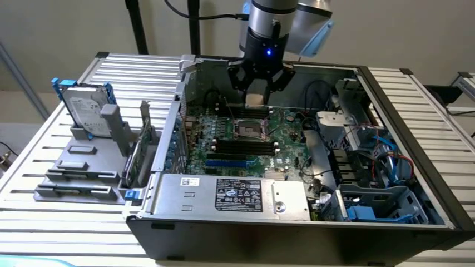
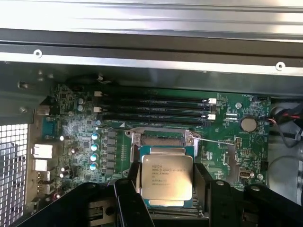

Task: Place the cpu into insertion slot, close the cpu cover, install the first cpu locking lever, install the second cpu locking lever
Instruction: 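Place the cpu into insertion slot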

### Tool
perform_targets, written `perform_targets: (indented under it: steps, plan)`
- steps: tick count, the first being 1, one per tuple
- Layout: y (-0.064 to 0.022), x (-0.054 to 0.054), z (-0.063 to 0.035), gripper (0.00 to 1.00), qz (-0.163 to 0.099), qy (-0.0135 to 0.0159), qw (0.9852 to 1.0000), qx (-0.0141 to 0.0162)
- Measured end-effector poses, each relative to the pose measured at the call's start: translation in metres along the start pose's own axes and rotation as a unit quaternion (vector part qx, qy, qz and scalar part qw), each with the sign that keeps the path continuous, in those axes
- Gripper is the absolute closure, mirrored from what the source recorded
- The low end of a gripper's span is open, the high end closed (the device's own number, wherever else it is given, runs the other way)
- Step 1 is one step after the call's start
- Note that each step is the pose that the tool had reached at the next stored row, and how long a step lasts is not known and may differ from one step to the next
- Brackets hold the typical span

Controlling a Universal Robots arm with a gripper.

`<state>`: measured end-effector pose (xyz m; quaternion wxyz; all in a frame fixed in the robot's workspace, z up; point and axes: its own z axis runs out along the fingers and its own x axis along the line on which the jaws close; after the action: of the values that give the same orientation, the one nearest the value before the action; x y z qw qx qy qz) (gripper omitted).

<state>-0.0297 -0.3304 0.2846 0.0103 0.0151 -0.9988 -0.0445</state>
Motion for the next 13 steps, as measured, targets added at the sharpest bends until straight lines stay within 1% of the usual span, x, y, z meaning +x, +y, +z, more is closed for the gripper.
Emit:
perform_targets:
  steps: [6, 8, 10, 13]
  plan:
    - [-0.0034, 0.0, 0.0106, 0.46, 0.002, -0.0002, 1.0, 0.0]
    - [-0.0036, 0.0, 0.0127, 0.46, 0.018, -0.0016, 0.9998, -0.0003]
    - [-0.0037, 0.0, 0.0133, 0.46, 0.036, -0.0031, 0.9993, -0.0005]
    - [-0.0037, 0.0, 0.0137, 0.46, 0.063, -0.0056, 0.998, -0.0012]
